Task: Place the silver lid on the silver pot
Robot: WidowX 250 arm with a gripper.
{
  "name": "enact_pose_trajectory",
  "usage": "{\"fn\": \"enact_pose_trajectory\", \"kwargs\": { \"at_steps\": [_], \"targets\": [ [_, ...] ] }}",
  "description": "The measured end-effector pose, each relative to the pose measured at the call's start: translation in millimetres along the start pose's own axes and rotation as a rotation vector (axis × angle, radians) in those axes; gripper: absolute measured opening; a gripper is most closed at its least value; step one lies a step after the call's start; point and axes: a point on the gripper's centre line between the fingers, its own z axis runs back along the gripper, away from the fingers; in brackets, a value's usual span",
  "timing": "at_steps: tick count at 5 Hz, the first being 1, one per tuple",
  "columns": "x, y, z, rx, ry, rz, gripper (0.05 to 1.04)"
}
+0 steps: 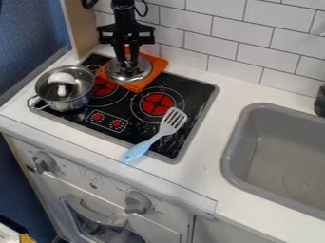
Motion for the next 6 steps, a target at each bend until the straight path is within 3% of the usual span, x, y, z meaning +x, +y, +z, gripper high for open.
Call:
{"fn": "enact_pose_trajectory", "kwargs": {
  "at_steps": [1,2,4,5,6],
  "targets": [
    [6,5,24,-0.052,-0.03,0.049,0.28],
    [7,24,67,-0.073,-0.111,0.109,0.28],
    [-37,66,99,-0.036,-0.116,0.22,0.28],
    [-58,88,98,-0.009,-0.11,0.273,0.28],
    [-69,104,83,0.02,-0.091,0.298,0.28]
  ]
}}
